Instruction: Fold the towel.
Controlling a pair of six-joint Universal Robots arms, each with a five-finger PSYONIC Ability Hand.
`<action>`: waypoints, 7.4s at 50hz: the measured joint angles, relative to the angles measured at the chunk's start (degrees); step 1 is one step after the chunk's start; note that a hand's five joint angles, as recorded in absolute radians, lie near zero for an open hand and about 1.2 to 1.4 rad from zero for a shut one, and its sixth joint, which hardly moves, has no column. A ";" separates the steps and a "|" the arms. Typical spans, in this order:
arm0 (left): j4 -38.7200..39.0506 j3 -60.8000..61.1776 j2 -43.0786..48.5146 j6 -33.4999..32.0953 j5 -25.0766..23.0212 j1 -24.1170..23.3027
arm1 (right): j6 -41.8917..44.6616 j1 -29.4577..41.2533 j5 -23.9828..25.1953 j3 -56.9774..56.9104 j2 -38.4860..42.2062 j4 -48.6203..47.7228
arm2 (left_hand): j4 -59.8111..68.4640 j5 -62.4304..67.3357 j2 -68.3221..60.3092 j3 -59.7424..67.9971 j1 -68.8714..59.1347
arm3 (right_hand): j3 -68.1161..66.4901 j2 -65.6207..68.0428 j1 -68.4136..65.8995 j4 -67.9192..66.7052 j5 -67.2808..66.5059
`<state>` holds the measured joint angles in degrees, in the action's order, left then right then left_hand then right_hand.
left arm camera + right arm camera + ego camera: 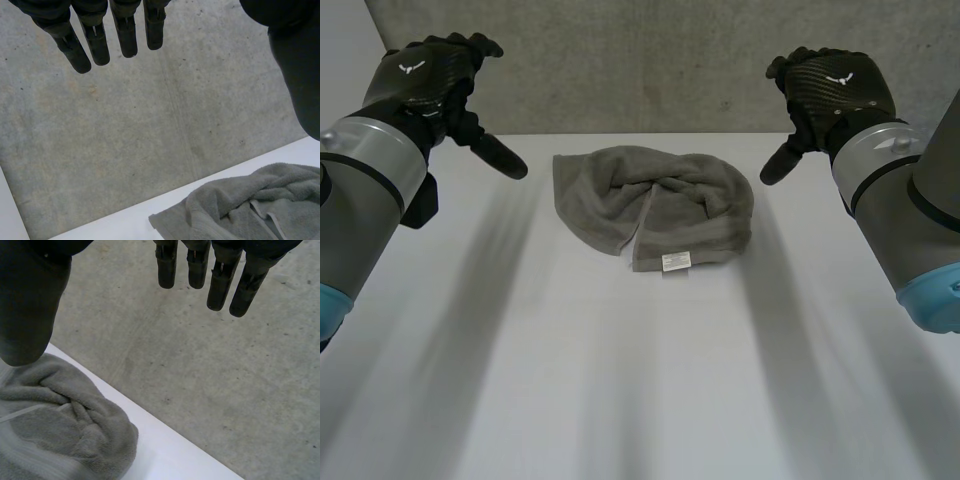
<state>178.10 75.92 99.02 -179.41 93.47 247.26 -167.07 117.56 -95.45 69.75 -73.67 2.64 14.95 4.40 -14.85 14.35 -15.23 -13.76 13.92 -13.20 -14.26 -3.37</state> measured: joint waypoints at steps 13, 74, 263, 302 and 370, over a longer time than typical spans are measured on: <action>5.30 0.71 10.18 -1.24 -0.56 -0.59 | 8.64 2.04 10.41 -8.12 13.21 8.01 | 0.00 0.00 0.00 0.00 0.00 | 0.00 0.00 0.00 0.00 0.00; 12.72 11.53 11.80 -6.03 -0.87 -0.58 | 12.00 5.92 12.34 -18.98 22.33 21.74 | 0.00 0.00 0.00 -0.25 0.14 | -62.70 62.62 -63.34 -62.10 -63.33; 3.46 -32.82 53.19 -13.25 -3.00 -5.28 | 4.92 -14.71 20.72 51.78 -23.19 -24.00 | 62.42 50.41 -62.54 64.05 -61.99 | -62.93 62.56 -62.68 -61.94 -63.86; 8.65 -9.79 36.35 -13.93 -4.42 -0.57 | 8.90 -17.39 20.60 50.96 -22.10 -23.61 | 24.51 24.85 -24.72 24.96 -24.35 | -63.11 62.56 -62.68 -61.94 -63.86; 11.31 -15.16 44.81 -28.99 -3.46 4.95 | 13.12 -17.28 20.60 52.26 -18.51 -23.91 | 19.16 19.90 -19.12 19.46 -19.53 | -63.11 62.56 -62.68 -61.94 -63.83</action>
<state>189.41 60.77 143.84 -208.39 90.00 252.22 -153.95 100.28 -74.85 122.01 -92.18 -21.27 34.11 24.30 -33.98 33.81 -34.77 -76.87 76.48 -75.88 -76.21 -67.20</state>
